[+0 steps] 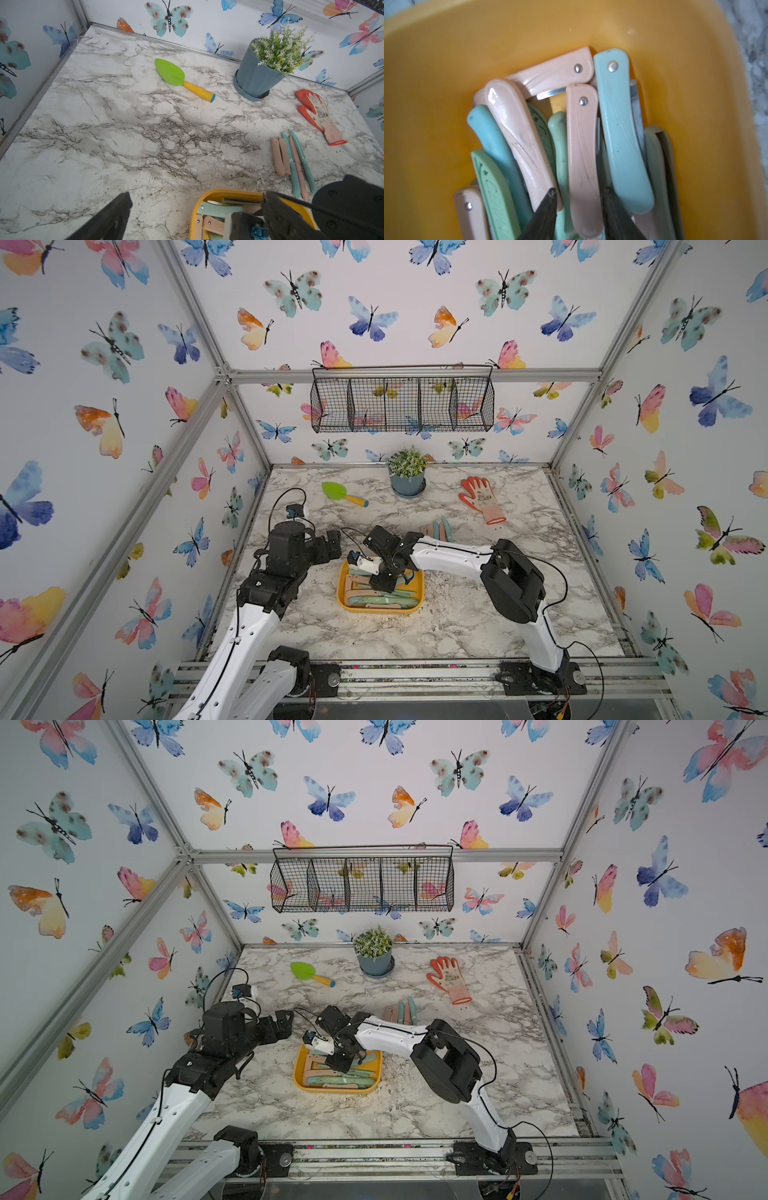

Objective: Take the fruit knife out of the storage box
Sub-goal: Pick up the fruit knife from the storage box.

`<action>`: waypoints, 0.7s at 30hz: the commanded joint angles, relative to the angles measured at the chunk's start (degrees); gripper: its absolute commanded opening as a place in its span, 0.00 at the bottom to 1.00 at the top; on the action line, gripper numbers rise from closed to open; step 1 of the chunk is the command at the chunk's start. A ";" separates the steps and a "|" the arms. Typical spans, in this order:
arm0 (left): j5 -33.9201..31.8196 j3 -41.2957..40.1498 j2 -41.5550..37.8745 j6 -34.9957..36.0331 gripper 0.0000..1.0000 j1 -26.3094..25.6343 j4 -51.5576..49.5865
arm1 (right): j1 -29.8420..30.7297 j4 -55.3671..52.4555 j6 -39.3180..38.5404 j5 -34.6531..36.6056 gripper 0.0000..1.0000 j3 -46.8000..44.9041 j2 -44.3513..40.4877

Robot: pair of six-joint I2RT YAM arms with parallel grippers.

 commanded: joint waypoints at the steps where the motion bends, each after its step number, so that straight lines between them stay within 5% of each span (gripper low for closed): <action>1: -0.84 0.51 -0.81 -0.43 0.98 0.27 -0.47 | 0.48 -3.95 -0.02 1.65 0.37 0.57 2.45; 21: -0.83 0.51 -0.89 -0.43 0.98 0.29 -0.50 | 0.61 -2.17 0.42 1.27 0.25 0.01 -1.45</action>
